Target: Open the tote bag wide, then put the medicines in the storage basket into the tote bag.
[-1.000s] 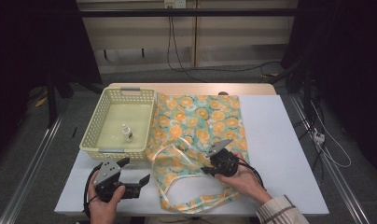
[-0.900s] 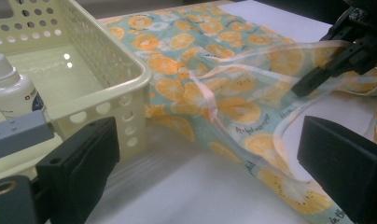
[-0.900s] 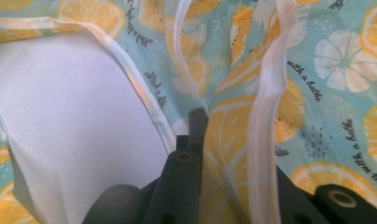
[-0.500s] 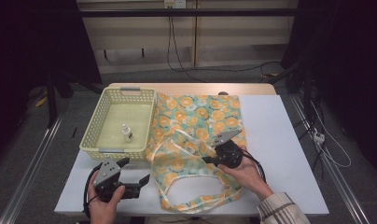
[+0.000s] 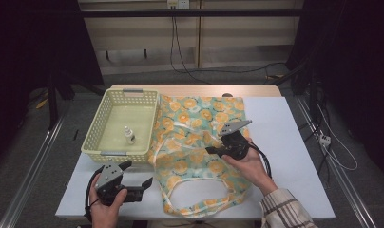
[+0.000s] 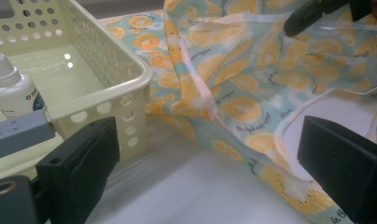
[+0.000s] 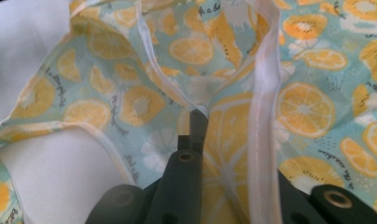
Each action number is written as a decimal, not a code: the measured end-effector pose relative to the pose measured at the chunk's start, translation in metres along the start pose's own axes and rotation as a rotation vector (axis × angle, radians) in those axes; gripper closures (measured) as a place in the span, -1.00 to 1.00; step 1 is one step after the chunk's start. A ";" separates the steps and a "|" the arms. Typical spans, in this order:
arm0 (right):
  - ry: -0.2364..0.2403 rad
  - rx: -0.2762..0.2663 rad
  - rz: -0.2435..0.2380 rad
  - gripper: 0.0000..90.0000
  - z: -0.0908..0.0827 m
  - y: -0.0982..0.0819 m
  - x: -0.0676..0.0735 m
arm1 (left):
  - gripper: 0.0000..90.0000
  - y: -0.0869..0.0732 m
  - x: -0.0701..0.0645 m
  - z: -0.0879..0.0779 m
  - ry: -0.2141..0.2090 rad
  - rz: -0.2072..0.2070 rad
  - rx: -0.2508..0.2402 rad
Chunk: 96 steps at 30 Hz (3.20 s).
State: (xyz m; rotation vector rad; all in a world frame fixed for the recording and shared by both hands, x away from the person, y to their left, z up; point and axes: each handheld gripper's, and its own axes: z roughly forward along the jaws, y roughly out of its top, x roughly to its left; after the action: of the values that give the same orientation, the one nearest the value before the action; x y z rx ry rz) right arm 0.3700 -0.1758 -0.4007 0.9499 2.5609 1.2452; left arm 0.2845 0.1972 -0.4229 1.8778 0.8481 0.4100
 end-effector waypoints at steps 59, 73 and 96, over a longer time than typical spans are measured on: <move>-0.054 -0.205 0.026 1.00 -0.030 0.038 -0.024 | -0.87 0.041 0.042 -0.009 0.043 0.001 0.073; -0.047 -0.206 0.034 1.00 -0.029 0.037 -0.027 | -0.81 0.057 0.068 0.001 0.021 -0.005 0.135; -0.041 -0.198 0.024 1.00 -0.024 0.036 -0.025 | -0.72 0.077 0.115 0.041 0.106 -0.042 0.257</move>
State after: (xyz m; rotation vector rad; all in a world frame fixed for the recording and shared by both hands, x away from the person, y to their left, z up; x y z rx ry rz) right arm 0.3981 -0.1899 -0.3614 0.9559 2.3488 1.4377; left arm 0.4179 0.2324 -0.3827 2.0840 1.0501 0.3917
